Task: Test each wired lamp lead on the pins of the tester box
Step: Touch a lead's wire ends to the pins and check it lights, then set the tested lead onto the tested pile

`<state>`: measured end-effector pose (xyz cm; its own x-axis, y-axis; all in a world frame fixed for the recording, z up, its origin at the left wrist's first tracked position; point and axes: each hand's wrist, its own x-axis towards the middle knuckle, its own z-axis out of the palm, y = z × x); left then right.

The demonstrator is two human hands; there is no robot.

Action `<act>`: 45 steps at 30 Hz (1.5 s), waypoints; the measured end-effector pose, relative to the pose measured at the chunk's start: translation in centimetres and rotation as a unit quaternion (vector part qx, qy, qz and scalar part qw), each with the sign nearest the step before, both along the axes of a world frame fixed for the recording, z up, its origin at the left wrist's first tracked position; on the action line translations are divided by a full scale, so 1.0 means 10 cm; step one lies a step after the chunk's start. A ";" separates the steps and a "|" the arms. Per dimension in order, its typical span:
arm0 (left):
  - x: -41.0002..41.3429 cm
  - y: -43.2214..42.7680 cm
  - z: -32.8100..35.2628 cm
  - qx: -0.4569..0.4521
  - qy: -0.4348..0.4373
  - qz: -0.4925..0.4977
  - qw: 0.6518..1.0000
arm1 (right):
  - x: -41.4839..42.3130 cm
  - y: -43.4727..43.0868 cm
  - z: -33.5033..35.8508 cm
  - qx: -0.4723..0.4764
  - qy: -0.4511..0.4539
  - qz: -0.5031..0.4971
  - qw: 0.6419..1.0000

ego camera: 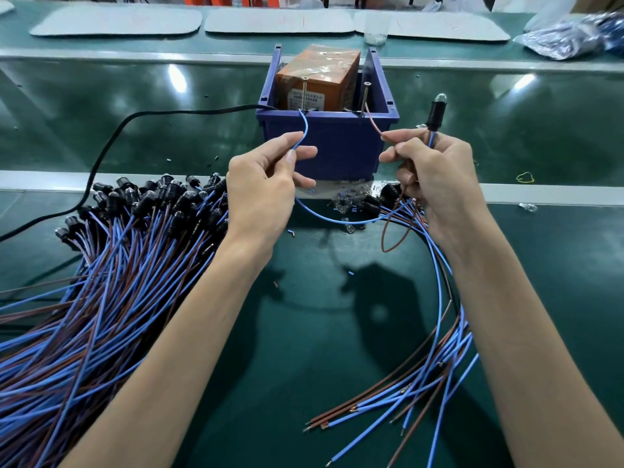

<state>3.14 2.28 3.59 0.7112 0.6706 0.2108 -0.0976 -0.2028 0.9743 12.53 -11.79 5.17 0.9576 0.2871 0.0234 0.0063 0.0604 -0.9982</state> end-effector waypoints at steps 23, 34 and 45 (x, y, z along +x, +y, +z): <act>0.00 0.03 0.01 0.009 -0.005 -0.015 1.000 | -0.02 0.01 0.01 -0.001 -0.005 0.005 1.000; -0.02 0.01 0.05 0.008 0.006 -0.025 1.000 | 0.01 0.00 0.00 -0.008 -0.003 0.010 1.000; -0.44 0.25 0.53 0.339 0.467 -0.380 0.722 | -0.01 -0.05 -0.04 -0.292 0.044 0.281 0.913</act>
